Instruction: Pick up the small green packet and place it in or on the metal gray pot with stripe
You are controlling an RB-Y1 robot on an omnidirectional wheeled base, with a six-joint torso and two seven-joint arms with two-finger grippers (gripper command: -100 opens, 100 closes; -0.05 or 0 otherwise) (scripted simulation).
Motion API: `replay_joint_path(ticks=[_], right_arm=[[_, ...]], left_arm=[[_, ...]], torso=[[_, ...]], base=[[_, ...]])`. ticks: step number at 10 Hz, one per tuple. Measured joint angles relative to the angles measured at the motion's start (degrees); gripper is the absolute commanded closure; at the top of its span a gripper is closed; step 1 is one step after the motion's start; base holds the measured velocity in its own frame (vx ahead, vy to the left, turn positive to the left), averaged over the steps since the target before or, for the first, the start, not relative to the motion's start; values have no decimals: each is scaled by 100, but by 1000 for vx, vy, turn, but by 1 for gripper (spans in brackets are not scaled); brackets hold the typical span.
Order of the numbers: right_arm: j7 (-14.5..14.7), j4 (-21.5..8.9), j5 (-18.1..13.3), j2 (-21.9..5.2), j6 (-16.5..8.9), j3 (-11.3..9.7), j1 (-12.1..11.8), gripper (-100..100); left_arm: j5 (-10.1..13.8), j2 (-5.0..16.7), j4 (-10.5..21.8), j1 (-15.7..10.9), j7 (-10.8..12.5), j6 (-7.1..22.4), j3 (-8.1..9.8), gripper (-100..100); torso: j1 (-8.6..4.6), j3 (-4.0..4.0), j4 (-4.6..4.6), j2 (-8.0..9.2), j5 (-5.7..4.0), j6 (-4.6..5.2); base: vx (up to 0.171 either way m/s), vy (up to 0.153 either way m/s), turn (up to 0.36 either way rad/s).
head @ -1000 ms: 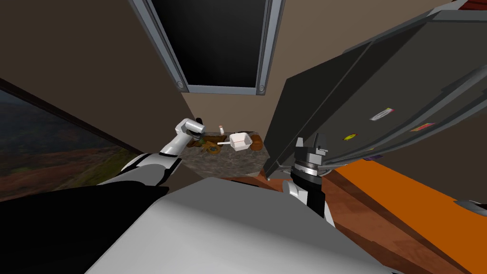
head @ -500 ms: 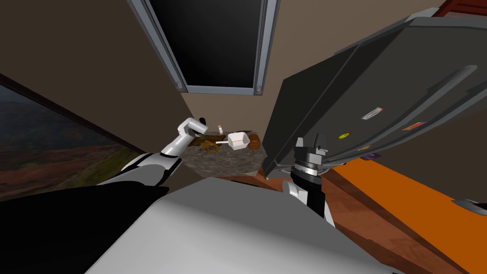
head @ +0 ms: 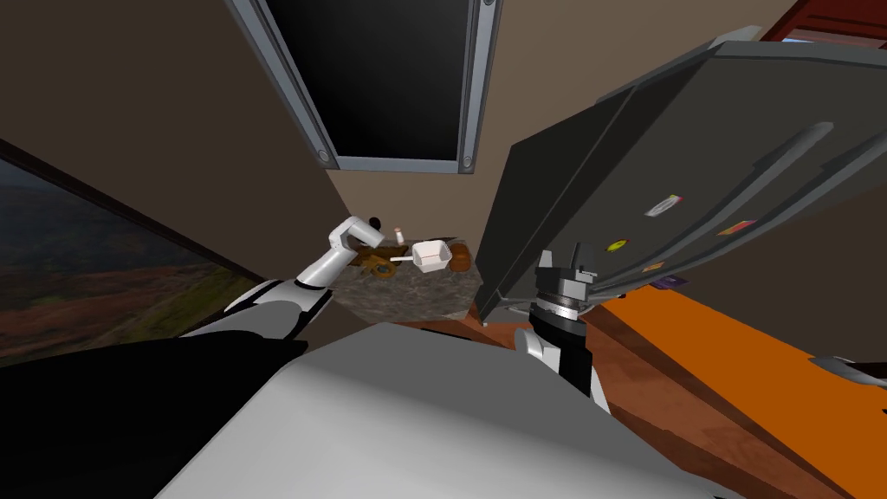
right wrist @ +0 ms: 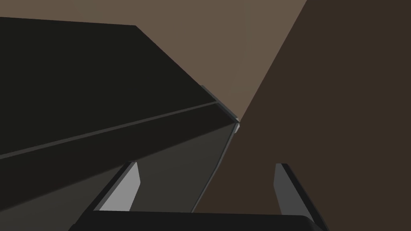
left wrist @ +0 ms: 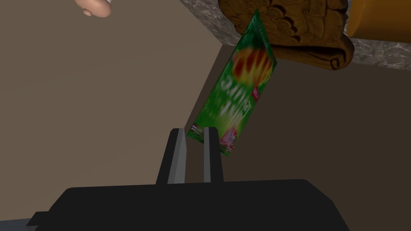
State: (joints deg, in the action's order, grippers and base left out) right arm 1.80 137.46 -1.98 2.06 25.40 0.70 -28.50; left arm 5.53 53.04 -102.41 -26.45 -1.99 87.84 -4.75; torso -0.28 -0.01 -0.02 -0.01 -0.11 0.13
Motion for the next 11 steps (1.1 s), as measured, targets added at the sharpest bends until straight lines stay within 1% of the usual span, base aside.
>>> replay_joint_path(ticks=[2,3,6,7,8,9,10,11], right_arm=[[0,0,0,0,0,0,0,0],[0,0,0,0,0,0,0,0],[0,0,0,0,0,0,0,0],[0,0,0,0,0,0,0,0],[0,0,0,0,0,0,0,0],[0,0,0,0,0,0,0,0],[0,0,0,0,0,0,0,0],[0,0,0,0,0,0,0,0]], left_arm=[[-174,-31,-291,41,-95,-88,-115,100],[-293,-60,-481,137,-150,-188,-180,100],[-585,-164,-912,332,-390,-566,-383,100],[-625,-182,-1014,372,-435,-622,-414,100],[-664,-177,-1164,486,-485,-698,-417,100],[-699,-191,-1319,531,-576,-761,-448,100],[-806,-261,-1440,545,-664,-834,-544,100],[-897,-304,-1569,628,-737,-954,-608,100]], torso=[[-4,-1,0,-2,-2,6],[-5,-2,-2,-3,0,7],[-3,-4,-2,-7,-1,11],[3,-3,0,-5,-1,5],[7,-1,0,-2,1,5],[4,-1,2,-3,-1,10],[1,-4,0,-7,-1,13],[1,-4,-1,-8,-1,11]], base=[[5,-23,-55],[5,-19,-65],[9,-11,-56],[9,-4,-42],[13,-4,-57],[20,0,-65],[21,-3,-80],[20,-5,-64]])
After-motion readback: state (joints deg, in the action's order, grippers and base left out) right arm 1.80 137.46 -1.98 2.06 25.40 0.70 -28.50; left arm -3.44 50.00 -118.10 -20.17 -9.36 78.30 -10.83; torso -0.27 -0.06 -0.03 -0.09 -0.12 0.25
